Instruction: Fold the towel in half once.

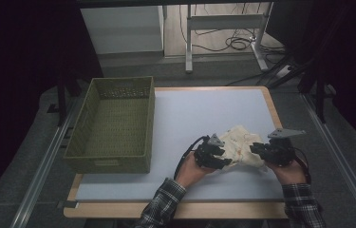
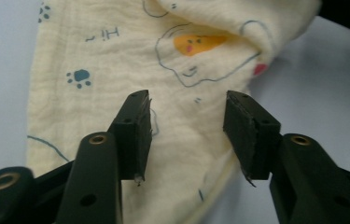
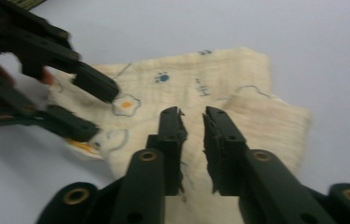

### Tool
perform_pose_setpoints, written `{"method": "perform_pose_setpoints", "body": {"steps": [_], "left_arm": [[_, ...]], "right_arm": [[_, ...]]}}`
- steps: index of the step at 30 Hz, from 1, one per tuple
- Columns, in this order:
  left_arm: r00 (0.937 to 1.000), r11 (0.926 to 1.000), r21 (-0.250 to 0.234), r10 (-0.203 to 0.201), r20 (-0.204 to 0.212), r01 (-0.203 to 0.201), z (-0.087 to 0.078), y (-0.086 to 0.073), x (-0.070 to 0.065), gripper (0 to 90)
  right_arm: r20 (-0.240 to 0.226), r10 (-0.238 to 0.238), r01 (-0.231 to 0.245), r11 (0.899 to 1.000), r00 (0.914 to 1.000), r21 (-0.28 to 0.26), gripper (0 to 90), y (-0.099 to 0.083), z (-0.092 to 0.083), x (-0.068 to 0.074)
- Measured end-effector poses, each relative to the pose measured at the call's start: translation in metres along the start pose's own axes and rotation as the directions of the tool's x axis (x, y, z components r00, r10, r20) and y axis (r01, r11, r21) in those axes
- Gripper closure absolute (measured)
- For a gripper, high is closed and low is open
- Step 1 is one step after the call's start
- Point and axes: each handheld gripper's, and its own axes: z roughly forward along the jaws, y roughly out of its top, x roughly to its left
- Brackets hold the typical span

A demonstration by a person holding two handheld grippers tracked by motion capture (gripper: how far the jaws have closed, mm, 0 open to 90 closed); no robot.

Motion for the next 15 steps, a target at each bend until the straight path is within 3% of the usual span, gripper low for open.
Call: {"method": "perform_pose_setpoints", "body": {"steps": [4, 9, 10, 12, 15], "left_arm": [[0.9991, 0.9997, 0.020, 0.015, 0.039, -0.016, -0.004, -0.008, -0.004, 41.8], [0.9994, 0.9973, 0.065, 0.032, 0.015, -0.033, 0.000, -0.017, -0.005, 42.8], [0.9987, 0.9968, 0.061, 0.051, -0.001, -0.051, 0.000, -0.019, -0.005, 45.1], [0.9977, 0.9964, 0.066, 0.056, -0.037, -0.054, -0.001, -0.019, -0.006, 53.9], [0.9979, 0.9958, 0.079, 0.050, -0.041, -0.047, -0.002, -0.019, -0.004, 76.1]], "right_arm": [[0.010, 0.019, -0.019, 1.000, 0.9998, -0.006, 63.7, -0.005, -0.010, -0.006], [-0.044, 0.017, -0.016, 1.000, 0.9989, 0.016, 51.4, -0.011, -0.012, 0.001], [-0.052, 0.007, -0.006, 1.000, 0.9986, 0.027, 51.2, -0.013, -0.010, 0.004], [-0.059, 0.000, 0.003, 0.998, 0.9983, 0.056, 52.7, -0.018, -0.002, 0.008], [-0.046, -0.019, 0.025, 0.992, 0.9988, 0.124, 78.0, -0.025, 0.010, 0.011]]}}
